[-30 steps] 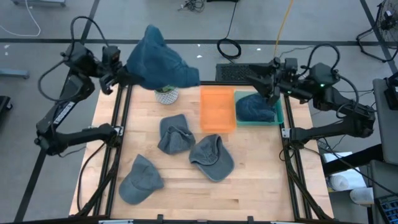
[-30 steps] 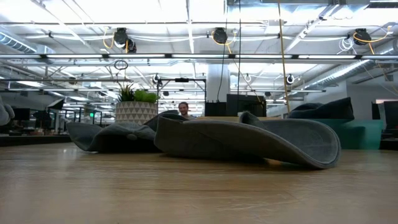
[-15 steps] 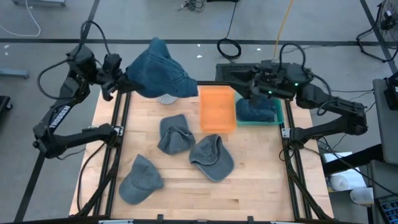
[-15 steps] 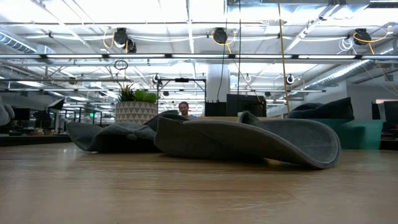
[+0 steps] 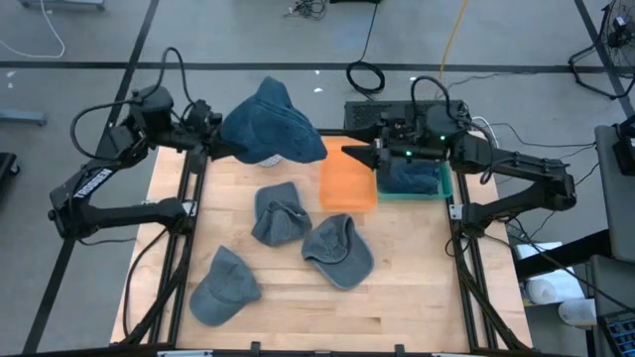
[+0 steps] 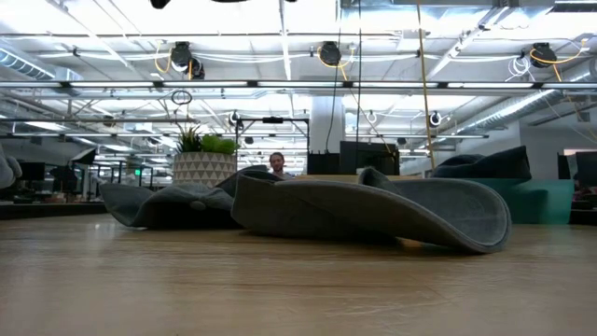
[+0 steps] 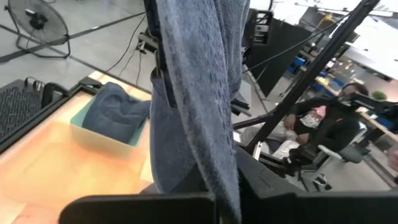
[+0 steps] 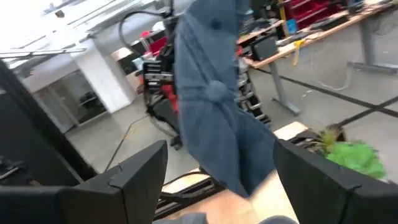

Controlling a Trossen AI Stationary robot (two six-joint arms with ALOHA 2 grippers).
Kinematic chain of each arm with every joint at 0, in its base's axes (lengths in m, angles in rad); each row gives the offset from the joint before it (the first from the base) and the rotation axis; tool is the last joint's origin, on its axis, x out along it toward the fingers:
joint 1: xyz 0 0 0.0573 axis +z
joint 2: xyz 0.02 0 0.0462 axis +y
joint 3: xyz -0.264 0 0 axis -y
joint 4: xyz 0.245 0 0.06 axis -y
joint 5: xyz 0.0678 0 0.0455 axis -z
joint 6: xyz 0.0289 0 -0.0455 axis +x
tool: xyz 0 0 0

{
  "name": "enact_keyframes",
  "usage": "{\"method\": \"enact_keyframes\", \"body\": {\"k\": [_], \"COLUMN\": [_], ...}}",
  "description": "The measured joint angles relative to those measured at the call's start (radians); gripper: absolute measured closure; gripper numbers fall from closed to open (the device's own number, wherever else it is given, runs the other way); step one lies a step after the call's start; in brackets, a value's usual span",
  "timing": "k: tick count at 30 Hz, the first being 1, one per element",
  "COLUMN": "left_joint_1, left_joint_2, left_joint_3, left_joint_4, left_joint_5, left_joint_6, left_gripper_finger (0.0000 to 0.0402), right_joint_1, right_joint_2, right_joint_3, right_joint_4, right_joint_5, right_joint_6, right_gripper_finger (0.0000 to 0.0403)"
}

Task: Pick & Place hat
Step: Put the blue cap in the blue bin

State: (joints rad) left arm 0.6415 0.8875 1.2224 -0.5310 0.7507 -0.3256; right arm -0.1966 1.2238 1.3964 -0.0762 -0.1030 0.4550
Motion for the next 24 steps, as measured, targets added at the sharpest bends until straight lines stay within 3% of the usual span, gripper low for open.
{"method": "enact_keyframes", "body": {"k": [4, 11, 21, 24], "left_joint_1": [-0.100, -0.214, -0.306, -0.316], "left_joint_2": [0.031, 0.105, 0.188, 0.185], "left_joint_3": [0.000, 0.000, 0.000, 0.000], "left_joint_4": [0.003, 0.027, 0.183, 0.189], "left_joint_5": [-0.110, -0.208, -0.228, -0.228], "left_joint_6": [0.003, 0.002, -0.018, -0.023], "left_gripper_finger": [0.0394, 0.0394, 0.0394, 0.0394], "right_joint_1": [0.009, 0.016, 0.037, 0.035], "right_joint_2": [0.032, 0.065, 0.079, 0.065], "right_joint_3": [0.000, 0.000, 0.000, 0.000], "right_joint_4": [0.053, 0.058, 0.033, -0.008], "right_joint_5": [-0.007, -0.025, -0.209, -0.214], "right_joint_6": [-0.018, -0.070, -0.053, -0.054], "right_gripper_finger": [0.0124, 0.0124, 0.0124, 0.0124]}}
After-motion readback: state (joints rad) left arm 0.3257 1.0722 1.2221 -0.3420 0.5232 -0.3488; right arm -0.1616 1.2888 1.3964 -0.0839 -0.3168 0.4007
